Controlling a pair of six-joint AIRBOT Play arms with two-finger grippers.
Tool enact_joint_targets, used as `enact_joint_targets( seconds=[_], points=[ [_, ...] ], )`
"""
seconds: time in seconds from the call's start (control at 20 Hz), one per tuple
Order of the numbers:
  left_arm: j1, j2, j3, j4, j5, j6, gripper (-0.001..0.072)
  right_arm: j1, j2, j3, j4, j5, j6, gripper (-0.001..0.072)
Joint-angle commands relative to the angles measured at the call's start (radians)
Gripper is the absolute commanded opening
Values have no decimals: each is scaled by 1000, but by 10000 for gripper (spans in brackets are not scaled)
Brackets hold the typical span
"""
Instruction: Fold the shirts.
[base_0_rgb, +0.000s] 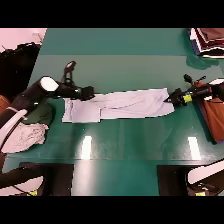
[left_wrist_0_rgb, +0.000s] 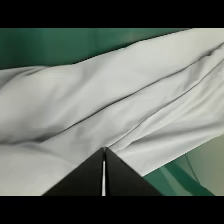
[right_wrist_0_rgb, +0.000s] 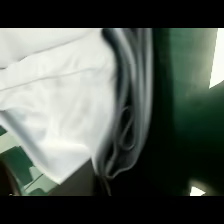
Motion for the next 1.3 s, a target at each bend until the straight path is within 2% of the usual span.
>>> enact_joint_targets(
  seconds=[0.0,0.15,0.4,0.65,1.05,1.15,1.25],
  points=[
    [-94,-129,95,-29,28,-3,21,51,-2,68,42,-2,-24,13],
    [-148,-253,208,-29,10,-3,21,91,16,179,42,93,-21,13],
    [-187,-370,307,-40,-6,-4,21,177,157,294,42,88,67,13],
    [-187,-392,309,-43,1,-2,21,297,249,428,42,67,93,12],
    [-185,-391,309,-40,-5,-1,21,495,257,545,42,19,103,13],
    [-167,-389,332,-32,-51,-1,21,540,256,545,42,-8,103,13],
    [-122,-389,402,13,-156,-2,21,595,256,545,42,-51,103,13]
  ],
)
